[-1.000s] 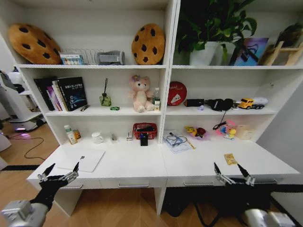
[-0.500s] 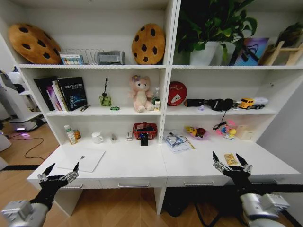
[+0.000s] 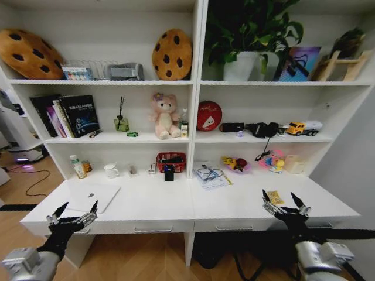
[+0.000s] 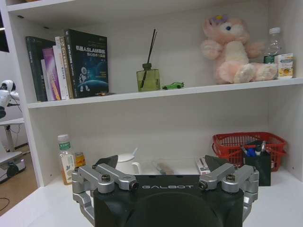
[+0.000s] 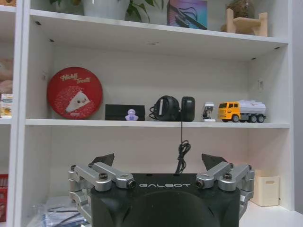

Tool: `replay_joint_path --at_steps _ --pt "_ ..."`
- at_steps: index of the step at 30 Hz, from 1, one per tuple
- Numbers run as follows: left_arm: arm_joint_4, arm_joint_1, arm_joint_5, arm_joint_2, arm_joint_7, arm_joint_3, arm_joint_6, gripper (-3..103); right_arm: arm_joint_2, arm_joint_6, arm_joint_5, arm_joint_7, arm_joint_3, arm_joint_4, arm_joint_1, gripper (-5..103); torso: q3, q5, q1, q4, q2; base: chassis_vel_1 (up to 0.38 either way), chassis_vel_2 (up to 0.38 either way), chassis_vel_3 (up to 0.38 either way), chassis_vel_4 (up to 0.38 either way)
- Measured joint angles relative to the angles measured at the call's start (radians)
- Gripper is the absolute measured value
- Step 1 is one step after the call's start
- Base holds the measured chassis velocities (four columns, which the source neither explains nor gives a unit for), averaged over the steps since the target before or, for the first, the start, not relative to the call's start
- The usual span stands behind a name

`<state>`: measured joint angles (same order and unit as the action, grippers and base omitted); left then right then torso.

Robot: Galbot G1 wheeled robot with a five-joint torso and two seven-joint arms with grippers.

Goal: Organize the objects on the table.

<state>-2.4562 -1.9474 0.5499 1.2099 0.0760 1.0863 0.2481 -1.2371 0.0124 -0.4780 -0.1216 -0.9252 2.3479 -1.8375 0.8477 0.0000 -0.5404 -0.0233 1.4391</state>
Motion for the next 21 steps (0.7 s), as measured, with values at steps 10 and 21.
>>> replay_joint_path --at_steps 10,21 --pt "0.000 0.000 0.000 0.000 0.000 0.000 0.000 100 -0.001 -0.012 0.004 -0.004 0.009 -0.024 0.013 100 0.000 0.0002 0.000 0.0001 0.000 -0.290 -0.270 0.297 0.291" --pt "0.000 0.000 0.000 0.000 0.000 0.000 0.000 100 -0.014 -0.057 0.025 -0.016 0.014 -0.037 0.002 100 0.000 -0.0009 0.000 0.0003 0.000 -0.050 -0.072 0.067 0.069"
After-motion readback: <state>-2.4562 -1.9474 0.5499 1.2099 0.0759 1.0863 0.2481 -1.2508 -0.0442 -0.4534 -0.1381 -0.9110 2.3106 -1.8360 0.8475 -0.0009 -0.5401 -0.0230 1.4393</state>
